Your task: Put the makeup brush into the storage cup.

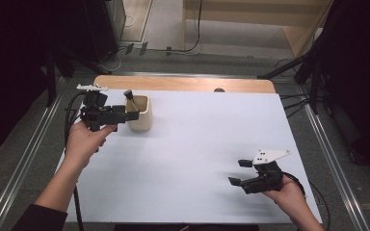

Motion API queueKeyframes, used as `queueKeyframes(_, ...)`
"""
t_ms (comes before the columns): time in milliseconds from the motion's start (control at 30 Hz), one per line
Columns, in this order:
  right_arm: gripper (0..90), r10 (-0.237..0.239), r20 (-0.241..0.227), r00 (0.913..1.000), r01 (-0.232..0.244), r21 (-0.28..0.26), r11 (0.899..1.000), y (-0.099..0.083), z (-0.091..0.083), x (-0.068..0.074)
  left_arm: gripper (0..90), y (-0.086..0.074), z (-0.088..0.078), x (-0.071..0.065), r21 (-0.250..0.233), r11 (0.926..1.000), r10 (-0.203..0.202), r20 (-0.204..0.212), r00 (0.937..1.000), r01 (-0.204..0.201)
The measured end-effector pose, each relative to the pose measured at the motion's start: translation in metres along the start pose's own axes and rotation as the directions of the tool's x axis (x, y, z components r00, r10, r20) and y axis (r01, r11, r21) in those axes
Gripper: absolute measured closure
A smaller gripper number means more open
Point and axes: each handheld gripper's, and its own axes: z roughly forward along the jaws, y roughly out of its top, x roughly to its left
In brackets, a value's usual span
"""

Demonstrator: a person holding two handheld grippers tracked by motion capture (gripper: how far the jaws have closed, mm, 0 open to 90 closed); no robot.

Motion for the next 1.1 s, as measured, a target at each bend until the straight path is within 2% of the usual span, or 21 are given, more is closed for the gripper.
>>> queueKeyframes(367, 23.9, -0.003, 0.001, 1.0000, 0.003, -0.003, 1.000, 0.000, 0.000, 0.000, 27.4, -0.020, 0.004, -0.008, 0.050, 0.9986, 0.016, 0.043, 0.9989, -0.018)
queueKeyframes(533, 23.9, -0.005, 0.001, 1.0000, 0.005, -0.004, 1.000, 0.000, 0.000, 0.001, 27.3, -0.029, 0.005, -0.013, 0.058, 0.9977, 0.031, 0.066, 0.9973, -0.035)
queueKeyframes(800, 23.9, -0.003, 0.004, 1.0000, 0.003, -0.003, 1.000, -0.001, 0.000, 0.000, 27.4, -0.044, 0.007, -0.017, 0.061, 0.9974, 0.032, 0.085, 0.9959, -0.037)
queueKeyframes(967, 23.9, -0.001, 0.003, 1.0000, 0.001, 0.000, 1.000, 0.000, 0.000, 0.000, 27.5, -0.055, 0.011, -0.019, 0.068, 0.9964, 0.042, 0.113, 0.9926, -0.050)
queueKeyframes(1100, 23.9, 0.000, 0.003, 1.0000, 0.000, 0.000, 1.000, -0.001, 0.000, 0.000, 27.8, -0.062, 0.016, -0.020, 0.074, 0.9958, 0.046, 0.118, 0.9920, -0.054)
